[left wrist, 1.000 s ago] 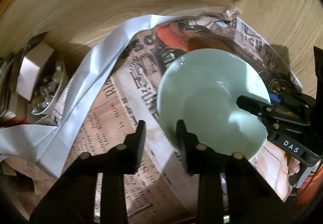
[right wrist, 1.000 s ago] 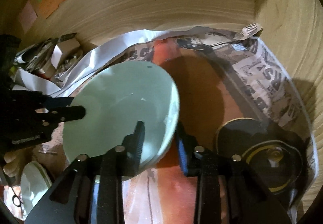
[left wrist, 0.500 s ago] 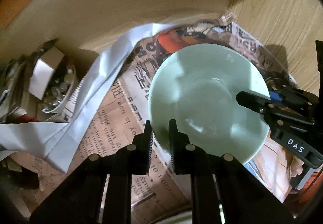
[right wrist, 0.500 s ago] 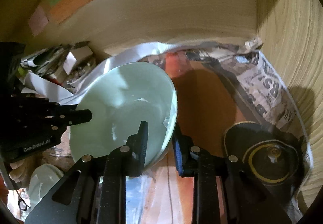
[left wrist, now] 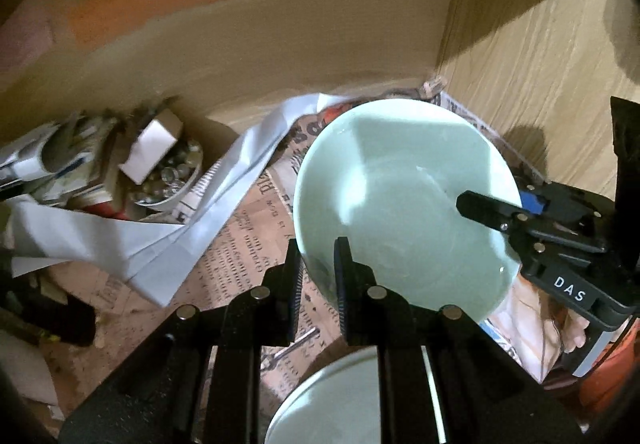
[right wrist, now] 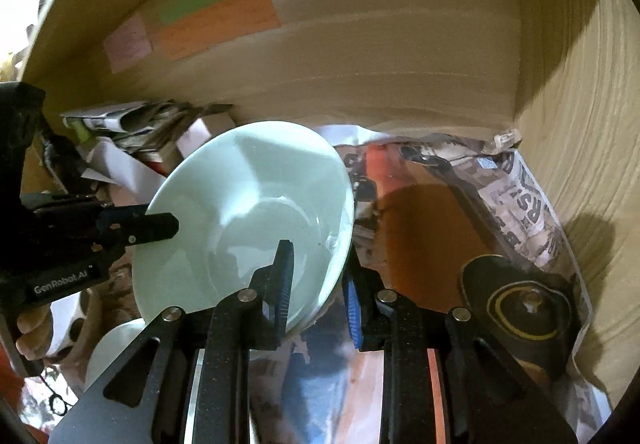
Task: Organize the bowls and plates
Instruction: 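Lift the pale mint bowl with both grippers off the table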
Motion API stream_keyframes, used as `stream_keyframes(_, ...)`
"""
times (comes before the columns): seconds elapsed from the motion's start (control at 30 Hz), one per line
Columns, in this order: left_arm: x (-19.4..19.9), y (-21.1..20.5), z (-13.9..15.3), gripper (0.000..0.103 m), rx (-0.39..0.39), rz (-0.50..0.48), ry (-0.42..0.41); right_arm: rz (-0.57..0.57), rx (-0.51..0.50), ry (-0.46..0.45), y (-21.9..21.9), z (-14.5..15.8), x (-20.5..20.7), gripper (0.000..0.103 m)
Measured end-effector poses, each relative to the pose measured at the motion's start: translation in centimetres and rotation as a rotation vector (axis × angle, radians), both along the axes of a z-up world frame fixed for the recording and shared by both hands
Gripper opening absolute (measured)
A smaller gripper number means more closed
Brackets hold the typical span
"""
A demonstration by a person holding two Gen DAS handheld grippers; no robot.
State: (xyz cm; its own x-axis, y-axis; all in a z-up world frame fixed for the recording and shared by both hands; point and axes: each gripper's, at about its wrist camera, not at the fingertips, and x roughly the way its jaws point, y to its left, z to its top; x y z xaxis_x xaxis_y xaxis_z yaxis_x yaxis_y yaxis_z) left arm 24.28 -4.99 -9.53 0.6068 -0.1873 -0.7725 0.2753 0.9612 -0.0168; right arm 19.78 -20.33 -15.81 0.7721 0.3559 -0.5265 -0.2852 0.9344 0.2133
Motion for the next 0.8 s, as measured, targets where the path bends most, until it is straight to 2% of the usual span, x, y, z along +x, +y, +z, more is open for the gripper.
stream_keyframes(0.33,-5.3,2.4,2.3,0.014,-0.019,0.055,-0.102,0.052,0.021,-0.053,2.9,1.3,-3.0,0.021)
stream_keyframes(0.8,-11.3,7.2,2.7,0.014,-0.052,0.169,-0.155,0.166,0.035,-0.083,7.6,1.5,-5.9,0.021)
